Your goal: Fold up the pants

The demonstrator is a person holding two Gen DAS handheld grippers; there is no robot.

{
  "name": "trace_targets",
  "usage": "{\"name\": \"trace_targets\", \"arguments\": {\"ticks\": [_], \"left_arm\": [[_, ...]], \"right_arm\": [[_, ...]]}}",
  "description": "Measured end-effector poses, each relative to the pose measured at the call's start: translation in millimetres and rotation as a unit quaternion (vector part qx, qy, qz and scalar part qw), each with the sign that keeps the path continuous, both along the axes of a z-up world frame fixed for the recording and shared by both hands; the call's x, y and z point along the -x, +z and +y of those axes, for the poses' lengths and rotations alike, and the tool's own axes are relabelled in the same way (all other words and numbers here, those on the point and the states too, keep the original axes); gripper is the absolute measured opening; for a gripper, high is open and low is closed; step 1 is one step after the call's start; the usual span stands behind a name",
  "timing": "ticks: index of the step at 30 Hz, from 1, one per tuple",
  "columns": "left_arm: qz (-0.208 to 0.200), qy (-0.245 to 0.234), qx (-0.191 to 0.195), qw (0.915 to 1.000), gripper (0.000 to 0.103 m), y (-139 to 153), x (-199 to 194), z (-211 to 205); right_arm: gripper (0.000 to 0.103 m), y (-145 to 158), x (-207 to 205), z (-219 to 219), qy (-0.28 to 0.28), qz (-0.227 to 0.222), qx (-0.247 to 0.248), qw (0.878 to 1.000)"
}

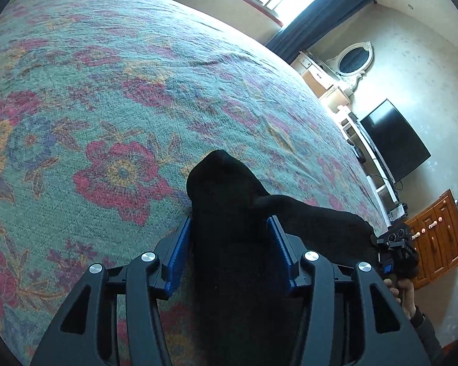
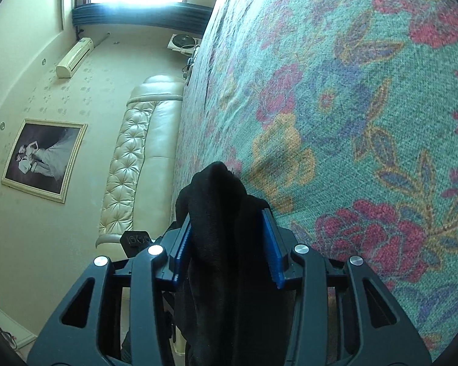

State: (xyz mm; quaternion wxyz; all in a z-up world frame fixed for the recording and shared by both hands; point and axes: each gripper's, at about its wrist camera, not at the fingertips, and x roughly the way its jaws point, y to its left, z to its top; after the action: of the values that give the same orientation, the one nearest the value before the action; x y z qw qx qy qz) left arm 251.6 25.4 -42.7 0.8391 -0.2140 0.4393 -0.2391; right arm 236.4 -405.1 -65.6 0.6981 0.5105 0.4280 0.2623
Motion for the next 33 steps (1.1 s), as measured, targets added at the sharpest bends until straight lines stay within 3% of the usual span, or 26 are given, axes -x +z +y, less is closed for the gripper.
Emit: {"name": "trace_targets", "arguments": {"ticks": [5,11,13,22,26,30,33], "left_arm": [[0.023,-0.001,0.017,0.9996,0.058,-2.6,46.1,13.0],[0.051,0.003,0.058,0.9970,0.058,-11.2,94.8,11.2],[0.058,0.013,0.076,0.9953,0.063,-15.7,103.1,11.7],[0.060,0.040,0.094,0.9929,0.063,-16.8,114.8,20.8],[0.058,0.028,0.090,0.9938,0.063,-15.8,120.6,23.7],[0.057,0.029,0.103,0.9927,0.068,-19.3,112.3,23.5],[0.050,0.026,0.090,0.9944,0.074,-15.0,112.0,10.1]], "right_arm": [[0.064,7.0,25.9,-2.5,0.001,-0.007,0.001,1.000],[0.069,9.3,69.4,4.3,0.022,0.003,0.004,1.000],[0.070,9.0,80.9,6.7,0.023,0.007,0.004,1.000],[0.071,17.1,99.0,19.4,0.041,0.021,0.022,0.999],[0.070,18.8,111.1,2.8,0.012,0.046,0.066,0.997],[0.070,10.4,116.4,16.9,0.047,0.048,0.023,0.997],[0.070,8.2,113.3,25.2,0.021,0.044,0.036,0.998]]}}
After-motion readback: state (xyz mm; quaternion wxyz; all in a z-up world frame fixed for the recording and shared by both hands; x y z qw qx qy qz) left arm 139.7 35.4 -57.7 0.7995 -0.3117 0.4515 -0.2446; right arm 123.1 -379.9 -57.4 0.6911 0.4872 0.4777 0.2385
